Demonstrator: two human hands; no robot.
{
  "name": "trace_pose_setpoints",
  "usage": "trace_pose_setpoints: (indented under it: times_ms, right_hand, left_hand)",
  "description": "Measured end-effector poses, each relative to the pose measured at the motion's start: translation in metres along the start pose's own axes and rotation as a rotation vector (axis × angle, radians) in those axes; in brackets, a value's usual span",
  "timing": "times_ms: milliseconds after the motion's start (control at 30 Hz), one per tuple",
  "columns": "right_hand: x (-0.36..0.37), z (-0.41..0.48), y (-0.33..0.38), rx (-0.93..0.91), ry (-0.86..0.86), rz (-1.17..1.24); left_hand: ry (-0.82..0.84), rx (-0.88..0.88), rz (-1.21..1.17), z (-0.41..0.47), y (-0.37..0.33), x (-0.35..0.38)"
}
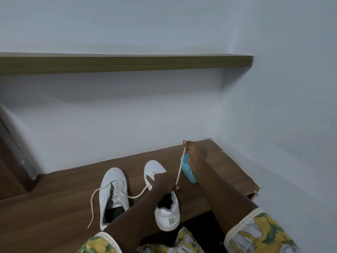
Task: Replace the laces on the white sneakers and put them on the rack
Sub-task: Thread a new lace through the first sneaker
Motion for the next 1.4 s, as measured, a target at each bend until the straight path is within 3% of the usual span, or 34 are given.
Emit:
trace_pose_setpoints:
  times_ms: [133, 300, 433, 567, 667, 767, 833, 933, 1033, 1300, 1400]
  right_hand:
    - [0.006, 0.011, -0.003, -0.005, -0.078, -0.18]
    - [0.018, 0.01, -0.031, 0.114, 0.16, -0.173]
    - [0.026, 0.021, -0.044, 0.123, 0.173, -0.276]
    - [0.018, 0.009, -0.042, 0.142, 0.113, -0.166]
    - [0.007, 0.01, -0.036, 0.074, -0.031, -0.187]
    - [0.01, 0.013, -0.029, 0.015, 0.07, -0.146]
    - [0.009, 0.012, -0.016, -0.07, 0.022, -0.191]
    - [0.008, 0.008, 0.013, -0.287, -0.113, -0.347]
    - [0.012, 0.003, 0.029, -0.379, -0.105, -0.34]
    - [0.016, 0.003, 0.036, -0.361, -0.017, -0.091]
    - [0.019, 0.007, 0.028, -0.335, 0.007, -0.087]
  left_hand:
    - [-0.025, 0.007, 0.033, -0.017, -0.022, -0.013]
    - [-0.333, 0.144, -0.57, -0.023, -0.04, -0.051]
    - [-0.429, 0.12, -0.711, -0.011, -0.028, -0.055]
    - [-0.412, 0.11, -0.648, -0.002, -0.013, -0.037]
    - [-0.36, 0.12, -0.47, -0.006, -0.019, -0.033]
    - [-0.267, 0.128, -0.27, -0.013, -0.024, -0.022]
    - [-0.214, 0.118, -0.2, -0.014, -0.019, -0.012]
    - [-0.171, 0.108, -0.17, -0.007, -0.006, 0.0]
    - [-0.182, 0.164, -0.167, -0.002, -0.001, 0.001]
    - [-0.199, 0.168, -0.038, -0.012, 0.003, -0.018]
    - [-0.283, 0.118, -0.209, -0.022, 0.025, -0.021]
Point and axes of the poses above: each hand's wrist, its own z-axis towards the middle knuckle, its own x-axis out of the palm, y = z × x, the point moved 5 cm from there along z, towards the middle knuckle, and after that the axes turned 9 degrees about x, right-handed, at the moved point
